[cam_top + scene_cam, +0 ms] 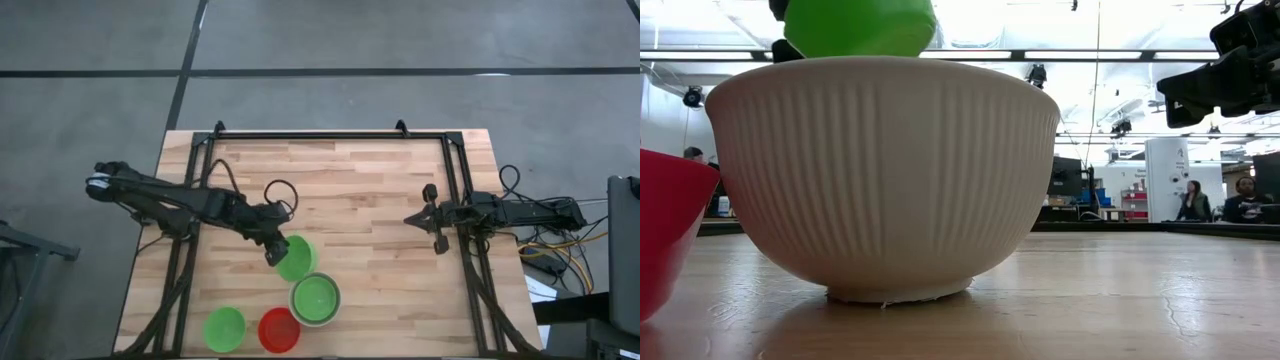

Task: Nest bowls inside each other
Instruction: Stack the top green bowl on top of the green bowl

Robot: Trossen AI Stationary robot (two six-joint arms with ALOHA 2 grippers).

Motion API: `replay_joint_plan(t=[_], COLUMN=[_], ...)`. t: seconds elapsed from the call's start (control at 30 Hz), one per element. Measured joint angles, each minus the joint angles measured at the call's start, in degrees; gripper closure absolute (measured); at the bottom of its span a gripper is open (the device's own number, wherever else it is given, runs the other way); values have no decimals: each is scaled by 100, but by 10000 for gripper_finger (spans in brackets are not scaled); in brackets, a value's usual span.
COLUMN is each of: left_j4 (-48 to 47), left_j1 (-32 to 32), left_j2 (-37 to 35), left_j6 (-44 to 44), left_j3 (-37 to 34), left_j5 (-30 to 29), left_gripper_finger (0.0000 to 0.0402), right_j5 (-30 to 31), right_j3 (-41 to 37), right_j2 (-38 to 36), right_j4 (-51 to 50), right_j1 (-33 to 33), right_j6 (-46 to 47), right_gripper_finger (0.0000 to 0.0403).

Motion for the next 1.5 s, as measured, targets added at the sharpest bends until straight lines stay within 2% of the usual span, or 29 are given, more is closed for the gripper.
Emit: replay_joint_plan(t=[0.4,0.73,1.5], left_j4=[-278,-697,-166], left_j1=[-152,-384,-772], left_j2=[996,1534,2257], left_j6=[-63,-291,-1031], left_j3=[691,1268,1324], left_j5=[241,267,420], left_gripper_finger=[396,396,396], right_j5=[0,0,0], right_j3=[-2,-1,-2], right_j2=[0,0,0], right_j4=[0,0,0], right_j1=[2,2,2], right_j6=[0,0,0], right_gripper_finger=[394,394,394])
